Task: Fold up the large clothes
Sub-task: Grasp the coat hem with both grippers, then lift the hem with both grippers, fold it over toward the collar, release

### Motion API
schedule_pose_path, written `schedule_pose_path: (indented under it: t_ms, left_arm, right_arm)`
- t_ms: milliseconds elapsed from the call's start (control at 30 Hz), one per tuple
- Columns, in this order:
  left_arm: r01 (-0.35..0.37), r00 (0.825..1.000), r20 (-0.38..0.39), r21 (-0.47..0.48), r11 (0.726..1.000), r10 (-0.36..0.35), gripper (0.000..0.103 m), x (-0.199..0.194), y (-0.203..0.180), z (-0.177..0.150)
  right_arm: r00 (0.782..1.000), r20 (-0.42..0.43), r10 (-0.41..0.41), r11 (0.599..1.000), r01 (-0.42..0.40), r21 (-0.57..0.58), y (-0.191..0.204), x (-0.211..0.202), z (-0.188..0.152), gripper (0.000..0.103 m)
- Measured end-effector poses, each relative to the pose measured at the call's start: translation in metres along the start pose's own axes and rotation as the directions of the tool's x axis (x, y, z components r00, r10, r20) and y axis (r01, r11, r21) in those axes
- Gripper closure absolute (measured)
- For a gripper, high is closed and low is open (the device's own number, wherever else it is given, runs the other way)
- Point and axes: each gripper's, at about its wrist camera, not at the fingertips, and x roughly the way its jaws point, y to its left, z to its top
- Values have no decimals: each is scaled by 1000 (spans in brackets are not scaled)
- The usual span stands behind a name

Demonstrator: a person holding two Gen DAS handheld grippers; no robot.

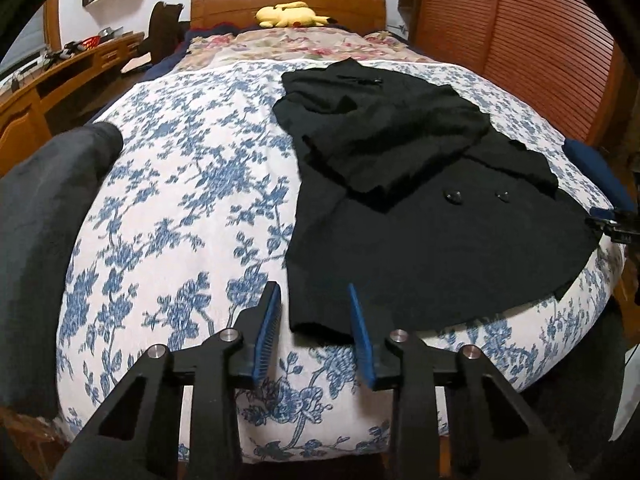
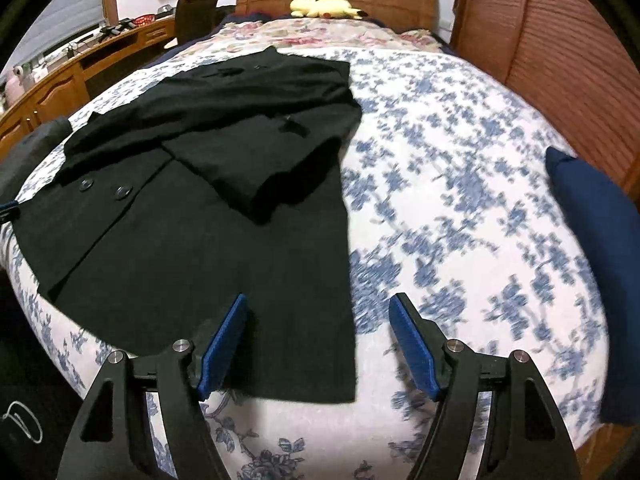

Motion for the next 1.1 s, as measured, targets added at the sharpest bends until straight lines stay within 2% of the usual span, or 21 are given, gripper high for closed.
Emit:
schedule_pose_path:
  t_ms: [267, 367, 467, 533, 600, 700, 867, 1100]
  left_arm:
    - [-7, 1000, 1, 1, 1000, 7, 67, 1, -1, -4]
    - [13, 1000, 3, -14, 1000, -13, 70, 1, 0, -5]
    - [12, 1000, 6, -19, 1000, -12, 75, -1, -1, -6]
    - [5, 1000, 7, -24, 1000, -4, 85, -3, -1, -7]
    - [3, 1000, 12, -23, 1000, -2, 90, -5, -2, -6]
    - [3, 1000, 29, -6, 1000, -3, 96, -13, -6, -3]
    - [-7, 997, 73, 18, 1000, 5, 97, -26, -12, 5]
    - [-7, 995, 105, 22, 1000, 5, 99, -33, -14, 12]
  right_arm:
    - [999, 17, 46, 999, -46, 23, -2, 11, -6, 29]
    - [997, 15, 77, 997, -77, 21, -2, 11, -9, 40]
    - [993, 10, 121, 992, -121, 18, -1, 10, -10, 57]
    - [989, 9, 147, 989, -147, 15, -1, 9, -10, 68]
    - [987, 14, 161, 987, -161, 5, 0, 8, -10, 80]
    - [987, 20, 157, 988, -157, -9, 0, 6, -9, 86]
    - [986, 55, 158, 987, -158, -3, -1, 0, -8, 91]
    - [983, 91, 163, 986, -164, 6, 1, -9, -8, 92]
